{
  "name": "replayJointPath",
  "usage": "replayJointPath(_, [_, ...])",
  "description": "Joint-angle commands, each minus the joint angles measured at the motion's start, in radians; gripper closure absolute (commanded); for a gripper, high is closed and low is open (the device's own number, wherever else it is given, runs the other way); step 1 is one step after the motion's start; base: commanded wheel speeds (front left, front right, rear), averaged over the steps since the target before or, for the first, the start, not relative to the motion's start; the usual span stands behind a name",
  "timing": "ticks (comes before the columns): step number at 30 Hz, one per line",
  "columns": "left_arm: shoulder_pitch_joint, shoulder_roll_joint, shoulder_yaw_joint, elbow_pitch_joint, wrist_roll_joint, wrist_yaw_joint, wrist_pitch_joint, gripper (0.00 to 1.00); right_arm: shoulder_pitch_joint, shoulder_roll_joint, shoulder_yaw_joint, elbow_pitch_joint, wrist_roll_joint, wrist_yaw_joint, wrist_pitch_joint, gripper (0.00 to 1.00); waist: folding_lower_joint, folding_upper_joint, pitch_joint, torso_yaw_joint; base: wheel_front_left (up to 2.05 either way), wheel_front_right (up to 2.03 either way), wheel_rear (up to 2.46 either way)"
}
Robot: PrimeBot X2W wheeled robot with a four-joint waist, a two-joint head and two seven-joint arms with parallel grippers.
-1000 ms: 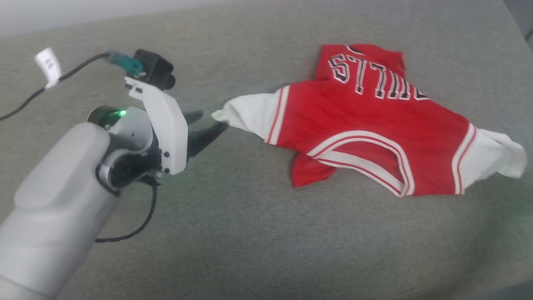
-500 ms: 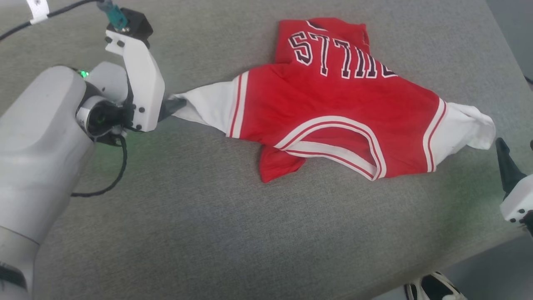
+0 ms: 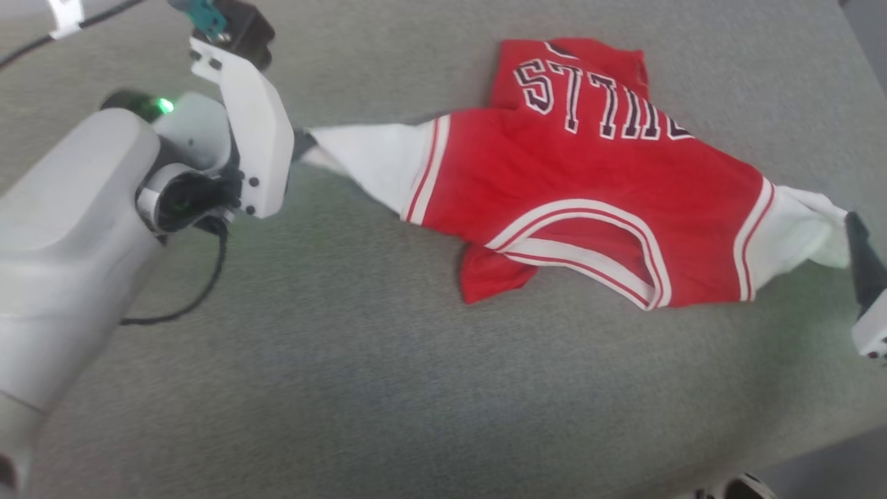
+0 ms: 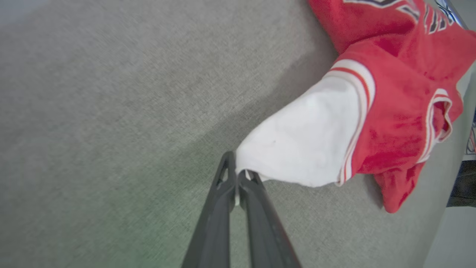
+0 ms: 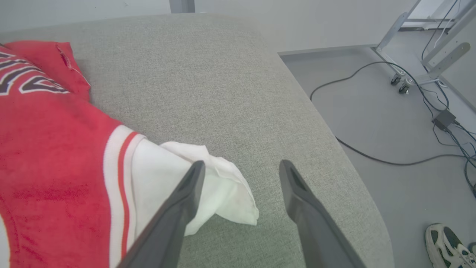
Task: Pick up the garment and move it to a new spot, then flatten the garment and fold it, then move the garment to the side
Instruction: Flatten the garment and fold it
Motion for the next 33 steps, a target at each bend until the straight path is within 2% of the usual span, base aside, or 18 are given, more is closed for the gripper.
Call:
replayJointPath(1, [-0.022,0.024,-0.019,-0.025,0.022,-0.002,-0.053,1.00,-0.002,-0.010,-0.008,-0.010,0.007,0.000,0.005,0.00,0.0000,0.0000,-0.031,0.034,0.00,0.00,0.00])
replayJointPath(8, [-0.046,0.189,-0.148,-0.115,0.125,-0.002,-0.301,1.00,0.027,-0.027,-0.003,-0.038,0.010,0.000,0.045,0.00,0.0000,0.0000,-0.093,0.109,0.00,0.00,0.00])
replayJointPath(16, [0.088,0.316,-0.238,-0.100,0.097,-0.002,-0.476,1.00,0.056,-0.041,-0.007,-0.069,0.013,0.000,0.082,0.00,0.0000,0.0000,-0.121,0.167,0.00,0.00,0.00])
replayJointPath(19, [0.150,0.334,-0.267,-0.041,0.093,-0.002,-0.515,1.00,0.062,-0.046,-0.007,-0.084,0.017,0.000,0.096,0.00,0.0000,0.0000,-0.121,0.173,0.00,0.00,0.00])
replayJointPath(23, [0.206,0.323,-0.304,0.036,0.092,-0.002,-0.545,1.00,0.065,-0.059,-0.004,-0.102,0.015,0.000,0.113,0.00,0.0000,0.0000,-0.122,0.174,0.00,0.00,0.00])
replayJointPath(29, [0.236,0.273,-0.320,0.124,0.079,-0.002,-0.608,1.00,0.072,-0.086,0.029,-0.125,0.013,0.000,0.142,0.00,0.0000,0.0000,-0.139,0.183,0.00,0.00,0.00])
replayJointPath(31, [0.241,0.259,-0.319,0.140,0.063,-0.002,-0.635,0.69,0.071,-0.096,0.043,-0.135,0.009,0.000,0.149,0.00,0.0000,0.0000,-0.150,0.189,0.00,0.00,0.00])
replayJointPath(32, [0.244,0.256,-0.320,0.146,0.061,-0.002,-0.649,0.35,0.072,-0.100,0.054,-0.140,0.009,0.000,0.155,0.00,0.0000,0.0000,-0.156,0.192,0.00,0.00,0.00])
replayJointPath(33, [0.245,0.254,-0.317,0.153,0.054,-0.002,-0.667,0.08,0.072,-0.105,0.065,-0.145,0.008,0.000,0.161,0.00,0.0000,0.0000,-0.161,0.195,0.00,0.00,0.00])
